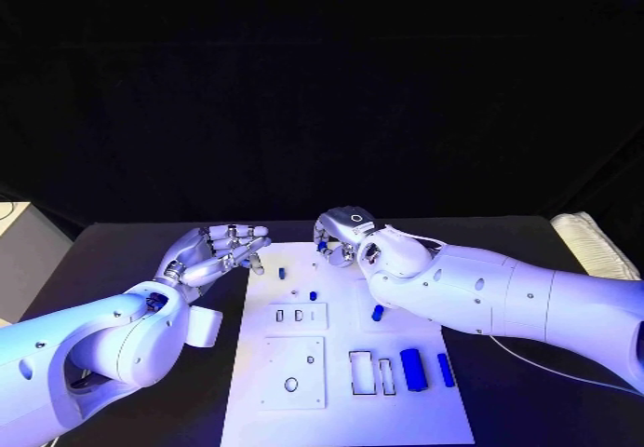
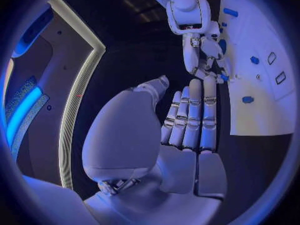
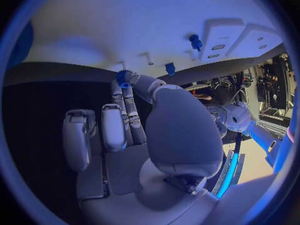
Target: Assemble the parts on the task board
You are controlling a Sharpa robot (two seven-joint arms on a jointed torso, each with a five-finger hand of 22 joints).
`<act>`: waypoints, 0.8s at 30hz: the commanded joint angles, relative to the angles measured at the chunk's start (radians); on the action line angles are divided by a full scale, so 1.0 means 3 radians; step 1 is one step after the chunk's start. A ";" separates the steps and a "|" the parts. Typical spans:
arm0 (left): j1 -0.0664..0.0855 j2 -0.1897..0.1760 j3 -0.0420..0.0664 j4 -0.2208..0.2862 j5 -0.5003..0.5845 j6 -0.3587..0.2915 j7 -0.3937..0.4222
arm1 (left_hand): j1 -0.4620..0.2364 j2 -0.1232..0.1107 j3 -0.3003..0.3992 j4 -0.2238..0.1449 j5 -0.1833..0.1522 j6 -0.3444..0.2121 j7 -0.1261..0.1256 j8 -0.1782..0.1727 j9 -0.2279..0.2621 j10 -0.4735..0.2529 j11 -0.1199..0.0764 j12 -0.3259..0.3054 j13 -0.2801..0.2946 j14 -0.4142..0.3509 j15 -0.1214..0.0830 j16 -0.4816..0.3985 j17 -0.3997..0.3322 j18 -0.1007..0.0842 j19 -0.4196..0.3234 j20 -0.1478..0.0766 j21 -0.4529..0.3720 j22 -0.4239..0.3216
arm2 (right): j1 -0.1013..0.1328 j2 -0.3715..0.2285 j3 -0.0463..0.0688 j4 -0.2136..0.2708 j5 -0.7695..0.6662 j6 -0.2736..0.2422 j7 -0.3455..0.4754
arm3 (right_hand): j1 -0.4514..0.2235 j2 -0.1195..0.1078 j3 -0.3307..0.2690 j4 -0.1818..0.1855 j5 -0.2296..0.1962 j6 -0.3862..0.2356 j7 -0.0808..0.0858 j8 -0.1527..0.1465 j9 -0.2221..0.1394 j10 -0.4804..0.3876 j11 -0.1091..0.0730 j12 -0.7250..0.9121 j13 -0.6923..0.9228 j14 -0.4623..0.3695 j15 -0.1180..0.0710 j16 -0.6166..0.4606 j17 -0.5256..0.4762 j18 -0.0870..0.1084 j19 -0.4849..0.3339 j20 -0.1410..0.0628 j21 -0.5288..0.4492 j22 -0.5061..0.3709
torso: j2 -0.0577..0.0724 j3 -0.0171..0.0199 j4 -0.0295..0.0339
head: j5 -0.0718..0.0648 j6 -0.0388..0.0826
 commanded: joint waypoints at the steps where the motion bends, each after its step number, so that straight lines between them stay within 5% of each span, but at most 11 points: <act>1: 0.0016 0.0000 0.0003 0.0006 0.0002 0.0060 0.0017 | -0.0011 0.0006 0.0028 -0.0001 -0.0010 0.0010 0.0015 -0.0016 0.0005 0.0005 0.0005 -0.0001 0.0005 -0.0024 0.0000 0.0019 0.0001 0.0040 -0.0018 -0.0005 0.0012 0.0003 | -0.0005 0.0011 0.0001 -0.0010 0.0000 0.0004 0.0029 | 0.0013 0.0026 0.0006 -0.0008 0.0012 -0.0018 0.0012 0.0001 0.0006 0.0089 -0.0094 0.0011 0.0112 0.0108 -0.0010 0.0021 0.0002 -0.0037 0.0164 -0.0024 0.0016 0.0501 | 0.0010 -0.0006 0.0005 | 0.0000 -0.0004; 24: 0.0053 -0.0004 0.0003 -0.0019 0.0002 0.0064 0.0015 | -0.0011 0.0006 0.0028 -0.0001 -0.0010 0.0010 0.0015 -0.0016 0.0005 0.0005 0.0005 -0.0001 0.0005 -0.0024 0.0000 0.0019 0.0001 0.0040 -0.0018 -0.0005 0.0012 0.0003 | -0.0013 0.0056 0.0000 -0.0075 0.0043 0.0079 0.0064 | -0.0010 0.0013 0.0005 -0.0008 0.0011 -0.0035 0.0015 -0.0005 0.0011 0.0074 -0.0089 -0.0001 0.0117 0.0105 -0.0005 0.0018 -0.0011 -0.0032 0.0152 -0.0019 0.0002 0.0482 | 0.0027 -0.0008 0.0016 | 0.0002 0.0004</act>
